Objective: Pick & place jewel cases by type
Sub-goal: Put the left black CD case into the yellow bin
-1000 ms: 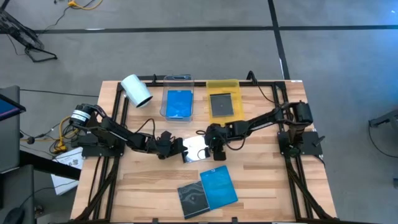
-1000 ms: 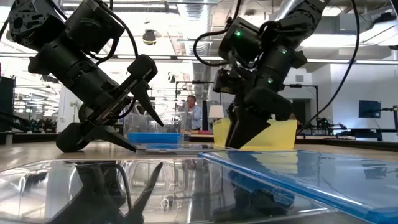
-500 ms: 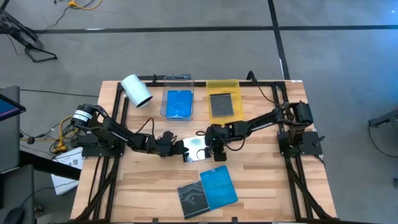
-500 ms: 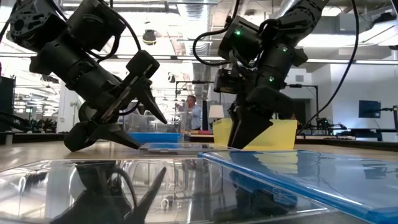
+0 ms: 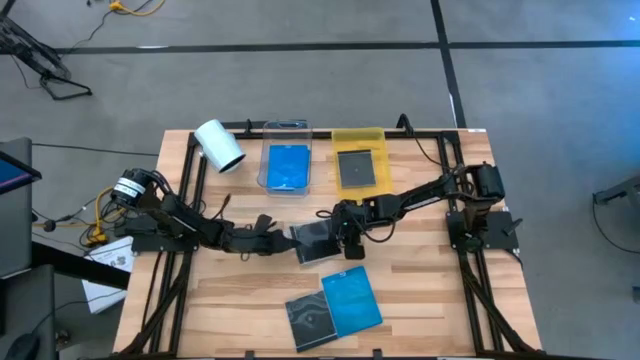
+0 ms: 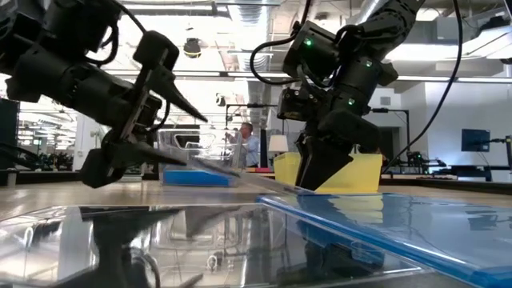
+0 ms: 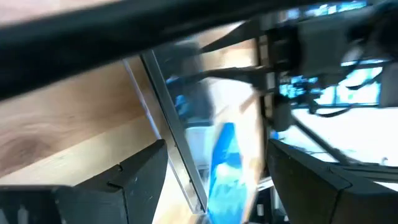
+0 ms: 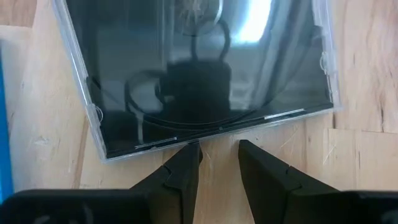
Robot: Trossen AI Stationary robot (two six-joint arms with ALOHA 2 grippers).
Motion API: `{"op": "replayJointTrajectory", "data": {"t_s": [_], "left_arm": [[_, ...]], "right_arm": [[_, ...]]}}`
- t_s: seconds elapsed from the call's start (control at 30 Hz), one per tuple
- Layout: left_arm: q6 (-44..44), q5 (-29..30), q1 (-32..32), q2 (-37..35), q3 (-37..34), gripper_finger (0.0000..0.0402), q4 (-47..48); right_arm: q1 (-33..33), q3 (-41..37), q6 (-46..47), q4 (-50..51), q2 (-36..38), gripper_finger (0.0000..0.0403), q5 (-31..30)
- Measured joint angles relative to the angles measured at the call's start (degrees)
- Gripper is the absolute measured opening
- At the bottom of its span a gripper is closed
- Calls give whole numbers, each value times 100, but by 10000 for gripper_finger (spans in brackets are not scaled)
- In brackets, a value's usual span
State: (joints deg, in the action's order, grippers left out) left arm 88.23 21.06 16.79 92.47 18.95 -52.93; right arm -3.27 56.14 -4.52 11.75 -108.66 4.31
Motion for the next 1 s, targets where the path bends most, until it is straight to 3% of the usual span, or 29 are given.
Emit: {"op": "replayJointTrajectory", "data": {"t_s": [1.0], "left_arm": [[-1610,120,-6,-6,-75,265,-382]], "right_arm": [[-2,-22,85,-206,2,108,22]]}}
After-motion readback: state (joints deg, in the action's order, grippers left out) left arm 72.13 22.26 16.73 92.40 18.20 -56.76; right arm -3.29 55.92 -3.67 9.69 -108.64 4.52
